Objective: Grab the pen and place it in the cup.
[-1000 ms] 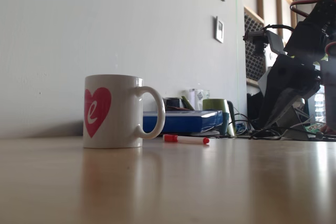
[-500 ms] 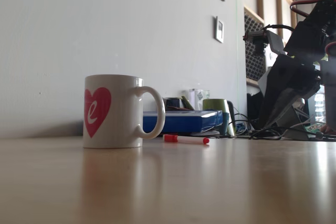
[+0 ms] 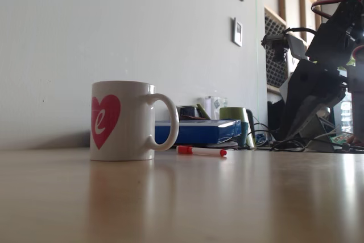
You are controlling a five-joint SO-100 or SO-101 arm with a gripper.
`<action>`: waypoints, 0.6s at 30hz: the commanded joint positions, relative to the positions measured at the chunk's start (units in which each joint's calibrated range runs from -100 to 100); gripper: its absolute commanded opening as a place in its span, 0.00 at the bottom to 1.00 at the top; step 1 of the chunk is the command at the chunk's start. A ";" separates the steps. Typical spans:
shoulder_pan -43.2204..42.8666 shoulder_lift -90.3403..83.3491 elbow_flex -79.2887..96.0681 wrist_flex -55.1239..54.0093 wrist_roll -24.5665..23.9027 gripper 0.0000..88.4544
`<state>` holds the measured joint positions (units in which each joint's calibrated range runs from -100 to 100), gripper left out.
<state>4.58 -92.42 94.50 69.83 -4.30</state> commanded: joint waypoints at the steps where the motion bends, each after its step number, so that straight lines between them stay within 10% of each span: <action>1: 0.31 2.05 -2.74 -4.07 -0.22 0.01; 18: 6.65 25.53 -20.13 -15.94 2.83 0.02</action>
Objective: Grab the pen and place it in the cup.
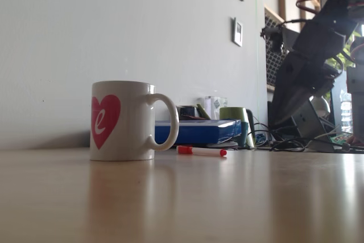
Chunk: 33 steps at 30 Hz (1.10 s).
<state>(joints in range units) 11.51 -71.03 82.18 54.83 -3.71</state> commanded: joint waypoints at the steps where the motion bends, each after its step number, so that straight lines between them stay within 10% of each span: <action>1: -0.29 6.05 -10.16 -0.94 4.13 0.02; 17: -0.21 43.73 -38.68 -7.30 8.70 0.19; 33: -5.05 64.23 -51.26 -12.46 0.03 0.19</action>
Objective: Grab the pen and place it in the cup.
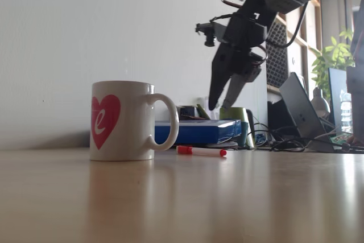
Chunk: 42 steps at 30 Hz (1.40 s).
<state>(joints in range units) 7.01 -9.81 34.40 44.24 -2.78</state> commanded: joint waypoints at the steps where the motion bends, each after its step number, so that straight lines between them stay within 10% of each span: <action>1: -0.79 4.25 -3.84 -2.30 -1.05 0.19; 42: 0.04 30.72 -34.17 19.12 -1.21 0.24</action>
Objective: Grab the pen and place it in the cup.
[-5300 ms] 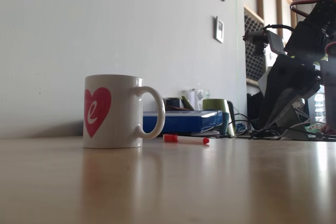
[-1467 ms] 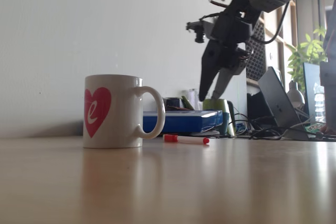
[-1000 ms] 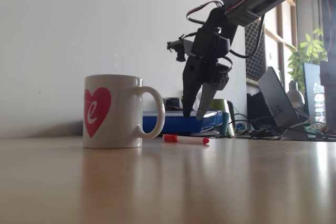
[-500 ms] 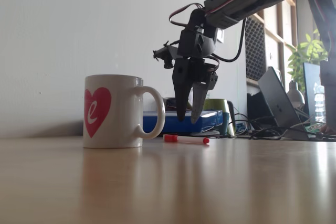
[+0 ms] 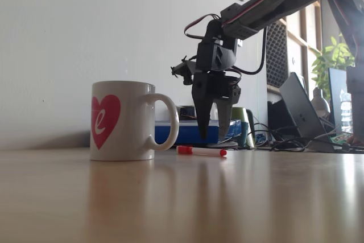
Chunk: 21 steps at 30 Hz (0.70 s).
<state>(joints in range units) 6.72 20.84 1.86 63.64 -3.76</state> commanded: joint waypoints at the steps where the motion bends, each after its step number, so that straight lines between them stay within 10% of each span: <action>1: 0.25 0.57 -1.64 -0.46 -0.28 0.24; 21: -0.92 4.80 -2.36 -3.73 0.29 0.24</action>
<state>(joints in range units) 6.05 25.98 1.86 60.08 -3.66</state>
